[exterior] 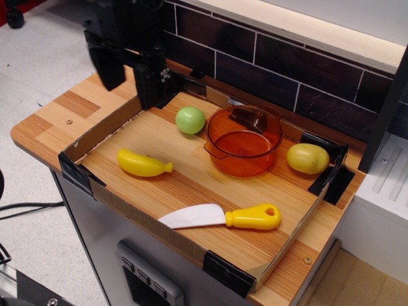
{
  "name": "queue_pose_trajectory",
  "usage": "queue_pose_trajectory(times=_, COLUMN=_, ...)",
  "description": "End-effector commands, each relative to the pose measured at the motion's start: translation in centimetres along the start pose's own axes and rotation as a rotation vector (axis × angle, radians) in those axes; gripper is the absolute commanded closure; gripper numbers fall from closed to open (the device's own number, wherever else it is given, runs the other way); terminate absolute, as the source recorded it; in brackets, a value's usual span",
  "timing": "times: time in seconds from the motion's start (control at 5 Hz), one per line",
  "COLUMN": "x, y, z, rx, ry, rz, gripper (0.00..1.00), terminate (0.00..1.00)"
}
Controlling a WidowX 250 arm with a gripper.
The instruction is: Put knife in pot
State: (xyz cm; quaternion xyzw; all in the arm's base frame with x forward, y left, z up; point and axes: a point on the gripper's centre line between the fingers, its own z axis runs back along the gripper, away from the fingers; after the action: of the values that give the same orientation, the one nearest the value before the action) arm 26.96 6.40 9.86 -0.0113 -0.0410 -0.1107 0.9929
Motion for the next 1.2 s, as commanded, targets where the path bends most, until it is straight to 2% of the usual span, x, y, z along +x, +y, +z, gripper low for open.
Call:
queue_pose_trajectory(times=0.0, x=0.3, y=-3.2, z=0.4, rx=-0.056, ry=-0.056, rz=-0.369, gripper=0.0, terminate=0.0)
queue_pose_trajectory(times=0.2, x=-0.1, y=-5.1, z=0.3, rx=-0.04, ry=-0.097, rz=-0.5, gripper=0.0, terminate=0.0)
queue_pose_trajectory(times=0.4, x=-0.3, y=-6.5, z=0.1, rx=-0.092, ry=-0.072, rz=-0.529, gripper=0.0, terminate=0.0)
queue_pose_trajectory(times=1.0, x=-1.0, y=-10.6, z=-3.3, rx=-0.083, ry=-0.016, rz=-0.619, gripper=0.0, terminate=0.0)
